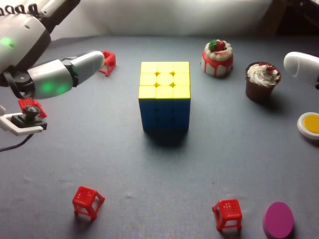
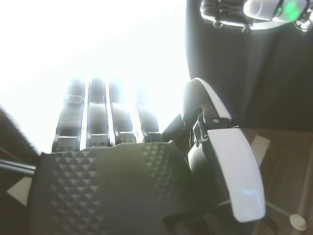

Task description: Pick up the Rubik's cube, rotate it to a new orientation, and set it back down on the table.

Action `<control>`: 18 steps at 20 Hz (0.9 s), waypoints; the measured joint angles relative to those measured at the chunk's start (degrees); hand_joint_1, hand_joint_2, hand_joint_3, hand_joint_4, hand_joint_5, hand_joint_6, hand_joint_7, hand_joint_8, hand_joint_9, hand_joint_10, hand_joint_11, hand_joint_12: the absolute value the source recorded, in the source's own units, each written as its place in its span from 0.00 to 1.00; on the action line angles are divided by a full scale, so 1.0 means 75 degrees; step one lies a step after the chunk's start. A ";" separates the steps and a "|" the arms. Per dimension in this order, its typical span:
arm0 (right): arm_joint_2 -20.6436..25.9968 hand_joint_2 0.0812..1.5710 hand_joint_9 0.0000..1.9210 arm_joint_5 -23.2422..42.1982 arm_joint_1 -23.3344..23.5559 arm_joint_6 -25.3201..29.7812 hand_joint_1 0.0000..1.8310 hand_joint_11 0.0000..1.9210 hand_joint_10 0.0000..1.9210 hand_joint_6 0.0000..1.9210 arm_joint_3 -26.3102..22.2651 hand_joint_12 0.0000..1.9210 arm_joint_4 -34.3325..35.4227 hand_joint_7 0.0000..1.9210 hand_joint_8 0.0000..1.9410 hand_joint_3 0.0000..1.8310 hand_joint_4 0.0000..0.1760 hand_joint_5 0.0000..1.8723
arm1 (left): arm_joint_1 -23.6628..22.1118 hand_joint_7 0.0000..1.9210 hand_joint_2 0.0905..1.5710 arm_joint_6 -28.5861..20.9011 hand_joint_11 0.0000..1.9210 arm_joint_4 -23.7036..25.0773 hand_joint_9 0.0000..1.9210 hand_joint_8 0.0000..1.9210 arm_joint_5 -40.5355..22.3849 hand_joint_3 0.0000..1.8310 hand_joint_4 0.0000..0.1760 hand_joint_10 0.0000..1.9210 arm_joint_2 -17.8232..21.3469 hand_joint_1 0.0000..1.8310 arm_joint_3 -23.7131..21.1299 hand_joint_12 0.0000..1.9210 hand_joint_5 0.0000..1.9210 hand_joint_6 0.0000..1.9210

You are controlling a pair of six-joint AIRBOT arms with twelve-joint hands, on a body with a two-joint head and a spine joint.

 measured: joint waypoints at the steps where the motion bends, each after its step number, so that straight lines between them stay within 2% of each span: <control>1: 0.0000 0.84 0.00 -0.0020 0.0000 0.0003 0.25 0.00 0.00 0.00 0.0020 0.00 0.0003 0.00 0.00 0.01 0.00 0.00 | 0.0000 0.00 0.72 -0.0076 0.00 0.0006 0.00 0.00 0.0038 0.00 0.71 0.00 -0.0038 0.21 0.0035 0.27 0.00 0.00; 4: 0.0000 0.84 0.00 -0.0073 0.0000 0.0000 0.25 0.00 0.00 0.00 0.0026 0.00 0.0003 0.00 0.00 0.01 0.00 0.00 | 0.0000 0.00 0.72 -0.0160 0.00 0.0038 0.00 0.00 0.0055 0.00 0.75 0.00 -0.0073 0.22 0.0082 0.32 0.00 0.00; 5: 0.0000 0.84 0.00 -0.0085 0.0000 0.0000 0.25 0.00 0.00 0.00 0.0029 0.00 0.0003 0.00 0.00 0.01 0.00 0.00 | 0.0000 0.00 0.70 -0.0192 0.00 0.0020 0.00 0.00 0.0035 0.00 0.69 0.00 -0.0111 0.25 0.0105 0.32 0.00 0.00; 6: 0.0000 0.84 0.00 -0.0108 0.0000 0.0000 0.25 0.00 0.00 0.00 0.0029 0.00 0.0009 0.00 0.00 0.01 0.00 0.00 | -0.0015 0.00 0.70 -0.0216 0.00 -0.0047 0.00 0.00 0.0058 0.00 0.69 0.00 -0.0163 0.25 0.0108 0.32 0.00 0.00; 7: 0.0000 0.84 0.00 -0.0125 0.0000 0.0000 0.26 0.00 0.00 0.00 0.0029 0.00 -0.0006 0.00 0.00 0.01 0.00 0.00 | -0.0017 0.00 0.63 -0.0236 0.00 -0.0015 0.00 0.00 0.0163 0.00 0.82 0.00 -0.0166 0.28 0.0111 0.30 0.00 0.00; 9: 0.0000 0.85 0.00 -0.0181 0.0000 0.0000 0.26 0.00 0.00 0.00 0.0047 0.00 -0.0006 0.00 0.00 0.00 0.00 0.00 | -0.0102 0.00 0.57 -0.0318 0.00 0.0044 0.00 0.00 0.0309 0.00 0.84 0.00 -0.0248 0.31 0.0216 0.18 0.00 0.00; 10: -0.0003 0.85 0.00 -0.0213 0.0000 0.0000 0.25 0.00 0.00 0.00 0.0052 0.00 0.0003 0.00 0.00 0.00 0.00 0.00 | -0.0137 0.00 0.54 -0.0358 0.00 0.0035 0.00 0.00 0.0373 0.00 0.91 0.00 -0.0297 0.34 0.0274 0.14 0.00 0.00; 11: -0.0009 0.84 0.00 -0.0224 0.0000 0.0000 0.24 0.00 0.00 0.00 0.0061 0.00 0.0009 0.00 0.00 0.00 0.00 0.00 | -0.0230 0.00 0.52 -0.0423 0.00 0.0093 0.00 0.00 0.0618 0.00 0.90 0.00 -0.0329 0.37 0.0356 0.08 0.00 0.00; 12: -0.0009 0.85 0.00 -0.0262 -0.0003 0.0000 0.24 0.00 0.00 0.00 0.0067 0.00 0.0023 0.00 0.00 0.00 0.00 0.00 | -0.0321 0.00 0.51 -0.0545 0.00 0.0198 0.00 0.00 0.0807 0.00 0.80 0.00 -0.0399 0.39 0.0478 0.04 0.00 0.00; 16: -0.0064 0.85 0.00 -0.0370 -0.0061 0.0000 0.23 0.00 0.00 0.00 0.0122 0.00 0.0131 0.00 0.00 0.00 0.00 0.00 | -0.0860 0.00 0.47 -0.0702 0.00 0.0571 0.00 0.00 0.1818 0.00 0.60 0.00 -0.0595 0.47 0.0720 0.00 0.00 0.00; 18: -0.0073 0.85 0.00 -0.0463 -0.0061 0.0000 0.21 0.00 0.00 0.00 0.0122 0.00 0.0128 0.00 0.00 0.00 0.00 0.00 | -0.1067 0.00 0.49 -0.0764 0.00 0.0720 0.00 0.00 0.2326 0.00 0.32 0.00 -0.0705 0.46 0.0845 0.00 0.00 0.00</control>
